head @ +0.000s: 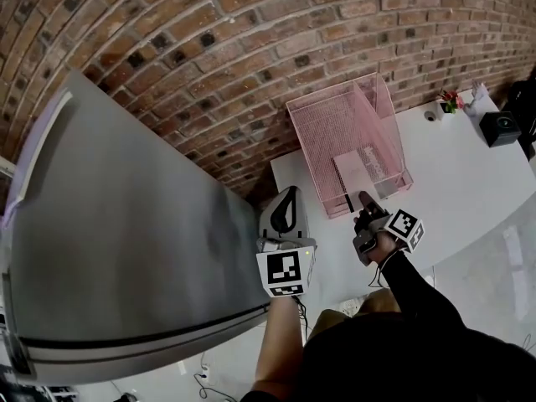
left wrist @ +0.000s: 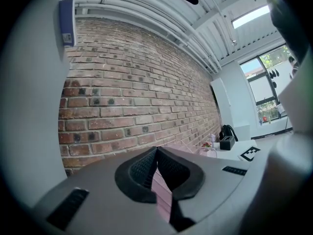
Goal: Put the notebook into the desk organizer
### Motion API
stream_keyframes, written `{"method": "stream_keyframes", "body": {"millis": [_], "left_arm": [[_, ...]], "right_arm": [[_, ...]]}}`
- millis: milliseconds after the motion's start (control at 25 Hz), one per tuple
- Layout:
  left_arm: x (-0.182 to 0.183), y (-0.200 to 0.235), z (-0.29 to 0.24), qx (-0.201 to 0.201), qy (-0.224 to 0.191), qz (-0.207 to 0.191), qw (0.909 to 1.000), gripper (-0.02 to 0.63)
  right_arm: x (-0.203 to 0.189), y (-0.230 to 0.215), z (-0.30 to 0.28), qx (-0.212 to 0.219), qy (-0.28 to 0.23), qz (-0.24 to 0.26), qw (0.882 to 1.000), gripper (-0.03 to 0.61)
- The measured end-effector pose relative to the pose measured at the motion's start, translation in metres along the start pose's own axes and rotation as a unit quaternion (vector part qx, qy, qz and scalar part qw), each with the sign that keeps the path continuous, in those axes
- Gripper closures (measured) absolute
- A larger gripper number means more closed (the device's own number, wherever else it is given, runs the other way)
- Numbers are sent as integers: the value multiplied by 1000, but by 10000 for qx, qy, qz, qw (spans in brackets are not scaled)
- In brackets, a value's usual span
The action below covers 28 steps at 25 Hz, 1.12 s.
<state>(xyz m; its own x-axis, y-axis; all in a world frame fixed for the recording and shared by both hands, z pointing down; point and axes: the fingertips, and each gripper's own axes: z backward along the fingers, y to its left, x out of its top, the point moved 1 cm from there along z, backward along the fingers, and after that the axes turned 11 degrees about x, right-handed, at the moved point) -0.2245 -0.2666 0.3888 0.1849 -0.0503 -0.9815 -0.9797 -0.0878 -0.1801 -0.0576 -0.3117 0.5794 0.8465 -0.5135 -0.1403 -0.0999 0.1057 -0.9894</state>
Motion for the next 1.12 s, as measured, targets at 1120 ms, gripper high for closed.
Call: {"method": "stream_keyframes", "body": {"millis": [1120], "left_arm": [[4,-11,-24,256,66,-117,9996,600]], "right_arm": [[-2,-7,-12,-753,491,187,9958,376]]}}
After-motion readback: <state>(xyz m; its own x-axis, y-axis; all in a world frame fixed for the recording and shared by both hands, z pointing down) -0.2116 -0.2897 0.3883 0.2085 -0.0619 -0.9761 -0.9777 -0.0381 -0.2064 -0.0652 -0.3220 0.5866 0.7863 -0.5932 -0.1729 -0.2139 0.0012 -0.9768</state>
